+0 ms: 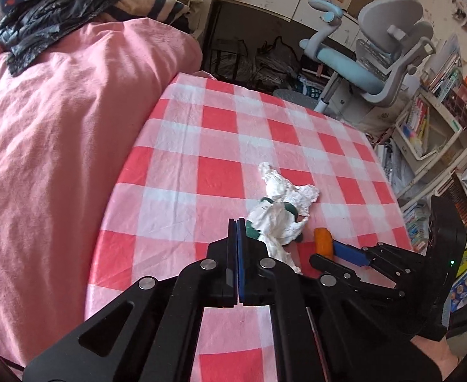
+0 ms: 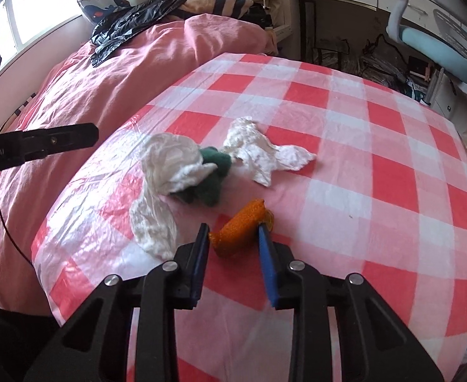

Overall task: Collect trash
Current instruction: 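Close the left tool on the white tissue while the right tool grasps the orange wrapper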

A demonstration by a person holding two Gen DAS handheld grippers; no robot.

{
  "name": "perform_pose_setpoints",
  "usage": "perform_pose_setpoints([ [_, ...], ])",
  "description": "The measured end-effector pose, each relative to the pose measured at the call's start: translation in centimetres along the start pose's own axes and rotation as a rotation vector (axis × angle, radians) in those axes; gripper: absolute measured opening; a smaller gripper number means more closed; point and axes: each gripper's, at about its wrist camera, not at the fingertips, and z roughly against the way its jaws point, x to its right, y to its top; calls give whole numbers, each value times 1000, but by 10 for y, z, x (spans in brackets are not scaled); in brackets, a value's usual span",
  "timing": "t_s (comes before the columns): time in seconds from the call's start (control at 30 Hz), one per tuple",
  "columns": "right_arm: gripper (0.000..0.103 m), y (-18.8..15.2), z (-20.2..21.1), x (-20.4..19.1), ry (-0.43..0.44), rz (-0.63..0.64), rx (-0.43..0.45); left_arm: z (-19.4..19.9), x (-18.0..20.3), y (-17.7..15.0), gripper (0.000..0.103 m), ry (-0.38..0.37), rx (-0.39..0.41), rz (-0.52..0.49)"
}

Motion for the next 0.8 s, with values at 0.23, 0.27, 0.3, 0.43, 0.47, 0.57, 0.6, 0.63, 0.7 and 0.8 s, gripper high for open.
perform_pose_setpoints([
  [0.23, 31, -10, 2, 6, 3, 26, -59, -28, 39, -5, 56, 101, 31, -139],
  [0.27, 31, -10, 3, 6, 8, 32, -61, -35, 44, -7, 56, 118, 22, -156],
  [0.3, 32, -10, 3, 7, 11, 31, -61, -39, 46, -8, 54, 127, 15, -162],
  [0.43, 32, -6, 1, 13, 21, 10, -56, -47, 44, -6, 5, 99, -29, -133],
  [0.47, 32, -6, 0, 13, 25, 9, -56, -43, 42, -5, 4, 91, -22, -128],
  [0.57, 32, -6, 0, 11, 31, 25, -61, -18, 32, -2, 4, 32, 0, -88],
  [0.6, 32, -6, 1, 10, 37, 27, -62, -7, 27, -3, 4, 16, 8, -68],
  [0.63, 32, -7, 2, 9, 39, 32, -61, 1, 22, -5, 4, 8, 8, -56],
  [0.7, 32, -9, 4, 9, 36, 39, -59, 8, 13, -10, 4, 17, -15, -47],
  [0.8, 32, -12, 7, 11, 33, 33, -62, -4, 2, -25, 5, 82, -115, -48],
])
